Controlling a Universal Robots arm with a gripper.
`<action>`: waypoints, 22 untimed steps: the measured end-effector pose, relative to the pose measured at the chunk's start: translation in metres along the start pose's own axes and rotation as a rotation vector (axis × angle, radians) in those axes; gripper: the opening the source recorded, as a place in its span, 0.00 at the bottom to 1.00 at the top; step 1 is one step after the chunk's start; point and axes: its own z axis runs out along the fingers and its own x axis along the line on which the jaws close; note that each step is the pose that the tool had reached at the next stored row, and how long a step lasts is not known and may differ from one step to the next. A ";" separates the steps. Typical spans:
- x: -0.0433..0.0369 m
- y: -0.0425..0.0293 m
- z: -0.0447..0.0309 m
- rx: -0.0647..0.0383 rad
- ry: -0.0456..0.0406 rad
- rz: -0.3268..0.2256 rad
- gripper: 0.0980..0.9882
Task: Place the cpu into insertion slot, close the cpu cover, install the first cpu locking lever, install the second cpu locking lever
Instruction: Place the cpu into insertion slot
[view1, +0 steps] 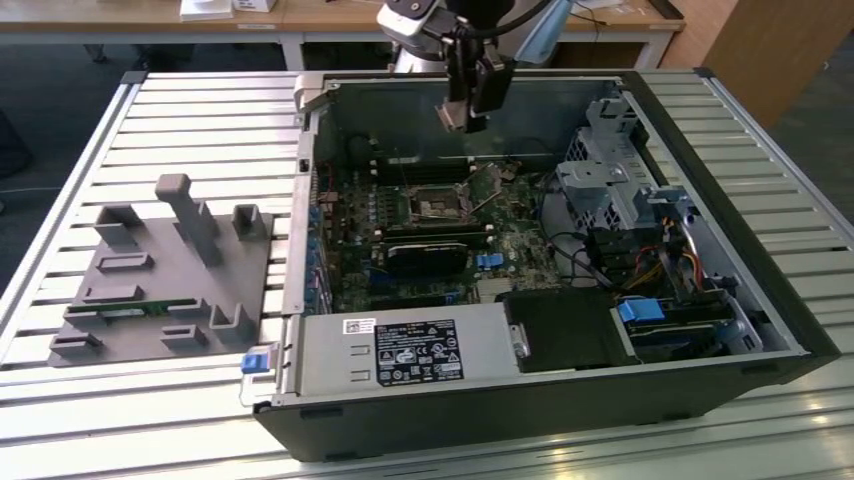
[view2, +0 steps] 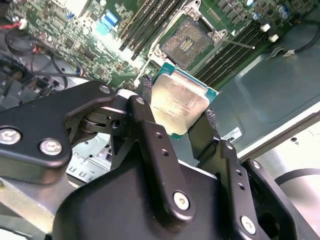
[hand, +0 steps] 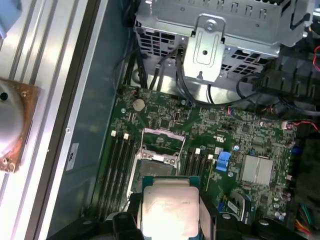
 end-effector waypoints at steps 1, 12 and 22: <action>0.0001 -0.0005 0.0002 0.000 -0.0007 0.006 0.50; 0.0006 -0.0037 0.0042 0.001 -0.0021 0.028 0.50; 0.0007 -0.0043 0.0066 0.001 -0.0043 0.054 0.50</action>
